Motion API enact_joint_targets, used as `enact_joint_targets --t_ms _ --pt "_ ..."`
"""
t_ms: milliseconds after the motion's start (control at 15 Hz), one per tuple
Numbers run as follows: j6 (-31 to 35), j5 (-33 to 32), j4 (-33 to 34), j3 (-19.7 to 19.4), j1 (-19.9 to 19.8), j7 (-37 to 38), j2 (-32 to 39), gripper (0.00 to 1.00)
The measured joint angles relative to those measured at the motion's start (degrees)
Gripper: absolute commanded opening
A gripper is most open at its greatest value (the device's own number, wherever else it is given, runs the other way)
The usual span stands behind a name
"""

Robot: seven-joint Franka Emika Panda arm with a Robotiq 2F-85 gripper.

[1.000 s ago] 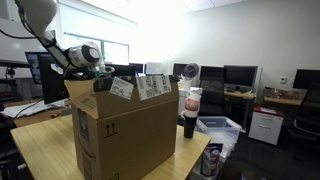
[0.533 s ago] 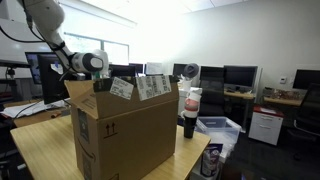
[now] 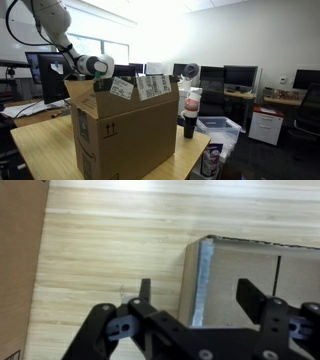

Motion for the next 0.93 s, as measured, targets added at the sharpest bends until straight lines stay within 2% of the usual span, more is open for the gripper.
enact_joint_targets --t_ms 133,200,267,400,467,933 --pt "-0.9 0.2 0.2 0.0 0.0 0.0 0.3 1.0" --pt "-1.3 0.4 0.3 0.0 0.0 0.0 0.5 0.75" --pt "-1.6 0.7 0.3 0.0 0.0 0.0 0.6 0.75" --pt "-2.1 1.3 0.6 0.0 0.0 0.0 0.9 0.64" --pt "-2.2 1.6 0.7 0.0 0.0 0.0 0.9 0.47" --pt "-5.1 6.5 3.1 1.1 0.0 -2.4 1.0 0.06"
